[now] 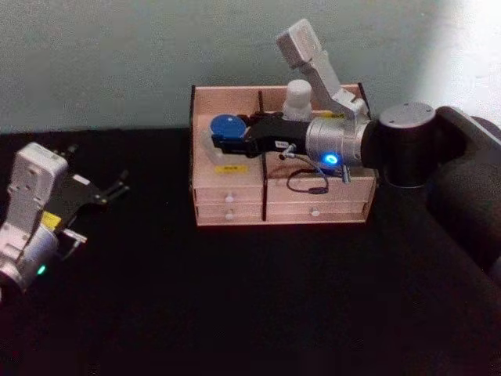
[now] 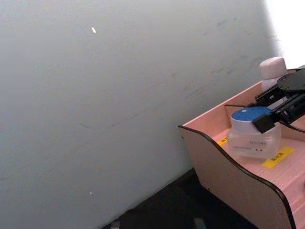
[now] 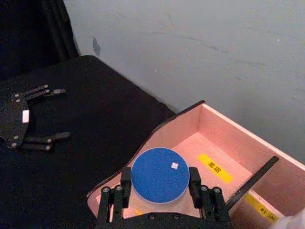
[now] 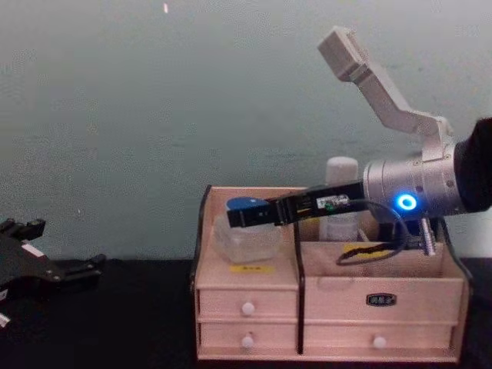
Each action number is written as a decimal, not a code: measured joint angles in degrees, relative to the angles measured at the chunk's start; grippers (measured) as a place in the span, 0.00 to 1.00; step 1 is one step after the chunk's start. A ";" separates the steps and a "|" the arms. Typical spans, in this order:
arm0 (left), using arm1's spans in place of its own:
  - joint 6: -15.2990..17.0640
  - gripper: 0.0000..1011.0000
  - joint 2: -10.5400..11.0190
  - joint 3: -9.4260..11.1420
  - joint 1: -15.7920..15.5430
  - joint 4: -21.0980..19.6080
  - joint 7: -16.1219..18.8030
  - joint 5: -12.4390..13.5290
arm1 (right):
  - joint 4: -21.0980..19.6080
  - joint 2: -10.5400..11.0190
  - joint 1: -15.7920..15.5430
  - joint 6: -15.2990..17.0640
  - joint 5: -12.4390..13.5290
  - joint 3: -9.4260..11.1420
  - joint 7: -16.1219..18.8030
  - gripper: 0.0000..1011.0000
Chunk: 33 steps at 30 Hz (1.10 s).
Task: Pick up the facial cleanser and watermelon frost from the table and place them into the tiered storage box.
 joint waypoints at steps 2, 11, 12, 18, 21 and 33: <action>0.00 0.99 0.00 0.00 0.00 0.00 0.00 0.00 | 0.65 -0.31 0.19 -0.01 -0.16 0.18 0.18 0.72; 0.00 0.99 0.00 0.00 0.00 0.00 0.00 0.00 | 1.81 -1.08 0.38 0.07 -0.83 0.80 0.16 0.72; 0.00 0.99 0.00 0.00 0.00 0.00 0.00 0.00 | 1.81 -1.11 0.35 0.11 -0.89 0.87 0.11 0.72; 0.00 0.99 0.00 0.00 0.00 0.00 0.00 0.00 | 1.82 -1.18 0.26 0.27 -1.04 1.02 -0.08 0.72; 0.00 0.99 0.00 0.00 0.00 0.00 0.00 0.00 | 1.82 -1.17 0.24 0.28 -1.02 1.02 -0.07 0.72; 0.00 0.99 0.00 0.00 0.00 0.00 0.00 0.00 | 1.85 -1.13 0.21 0.27 -0.93 0.96 -0.06 0.72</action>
